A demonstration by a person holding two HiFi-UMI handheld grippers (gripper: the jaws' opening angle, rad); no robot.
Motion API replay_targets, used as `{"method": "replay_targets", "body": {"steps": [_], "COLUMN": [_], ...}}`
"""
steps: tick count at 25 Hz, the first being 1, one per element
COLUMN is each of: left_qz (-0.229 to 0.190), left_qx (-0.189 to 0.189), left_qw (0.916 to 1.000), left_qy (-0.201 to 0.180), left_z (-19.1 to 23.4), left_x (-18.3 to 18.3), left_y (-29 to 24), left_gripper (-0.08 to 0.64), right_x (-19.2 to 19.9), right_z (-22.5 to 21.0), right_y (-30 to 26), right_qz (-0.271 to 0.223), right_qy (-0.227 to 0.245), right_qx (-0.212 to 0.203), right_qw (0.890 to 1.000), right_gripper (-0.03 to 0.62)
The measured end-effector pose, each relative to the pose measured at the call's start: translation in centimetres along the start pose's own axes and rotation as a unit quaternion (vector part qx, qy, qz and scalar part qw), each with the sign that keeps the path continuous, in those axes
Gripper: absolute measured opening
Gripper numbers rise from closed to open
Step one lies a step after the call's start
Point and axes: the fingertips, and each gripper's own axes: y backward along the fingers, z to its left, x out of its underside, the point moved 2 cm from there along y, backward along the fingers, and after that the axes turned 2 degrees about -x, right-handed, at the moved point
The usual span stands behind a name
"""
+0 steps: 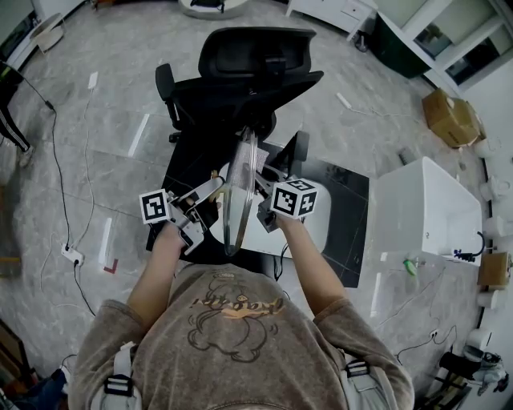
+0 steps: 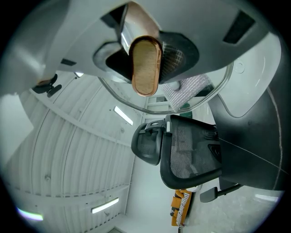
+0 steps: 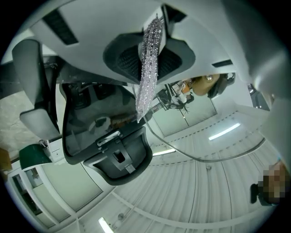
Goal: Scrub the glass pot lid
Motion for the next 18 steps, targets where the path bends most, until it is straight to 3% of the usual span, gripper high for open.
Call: {"method": "replay_targets", "body": {"steps": [9, 18], "left_qz": [-0.005, -0.018], "left_qx": [0.0, -0.01], "left_qw": [1.0, 0.9998], "left_qy": [-0.007, -0.003], "left_z": [-0.2, 0.7], "left_x": [-0.7, -1.1], "left_y": [0.1, 0.6], "left_gripper": [0.183, 0.183], "right_x": [5.2, 8.2], "right_z": [-0.8, 1.3], "right_y": [-0.6, 0.3], "right_qz": [0.048, 0.082], "right_qy": [-0.029, -0.048], "right_qx": [0.001, -0.04], "right_qw": [0.998, 0.995], "right_gripper": [0.082, 0.083]}}
